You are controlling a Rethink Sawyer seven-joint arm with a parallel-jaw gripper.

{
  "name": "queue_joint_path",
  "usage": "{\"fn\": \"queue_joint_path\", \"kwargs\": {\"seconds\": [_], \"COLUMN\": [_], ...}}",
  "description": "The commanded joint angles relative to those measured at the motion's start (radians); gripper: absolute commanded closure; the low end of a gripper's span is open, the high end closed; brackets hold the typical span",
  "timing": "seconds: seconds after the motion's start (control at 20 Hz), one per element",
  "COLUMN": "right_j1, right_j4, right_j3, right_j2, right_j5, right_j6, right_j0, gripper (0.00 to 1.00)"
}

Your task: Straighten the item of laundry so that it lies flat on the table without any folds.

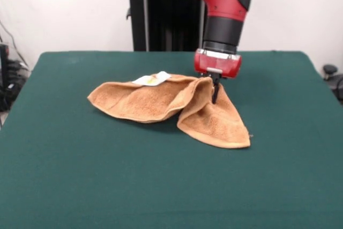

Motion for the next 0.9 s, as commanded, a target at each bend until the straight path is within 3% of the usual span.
{"fn": "queue_joint_path", "kwargs": {"seconds": [0.05, 0.2, 0.6, 0.9], "right_j1": [0.029, -0.063, -0.216, -0.228], "right_j4": [0.192, 0.247, 0.289, 0.268], "right_j3": [-0.01, 0.071, 0.157, 0.167], "right_j2": [0.076, 0.061, 0.034, 0.044], "right_j5": [0.343, 0.423, 0.627, 0.638], "right_j6": [0.165, 0.177, 0.206, 0.239], "right_j0": [0.065, 0.112, 0.17, 0.166], "gripper": [1.0, 1.0, 1.0, 1.0]}}
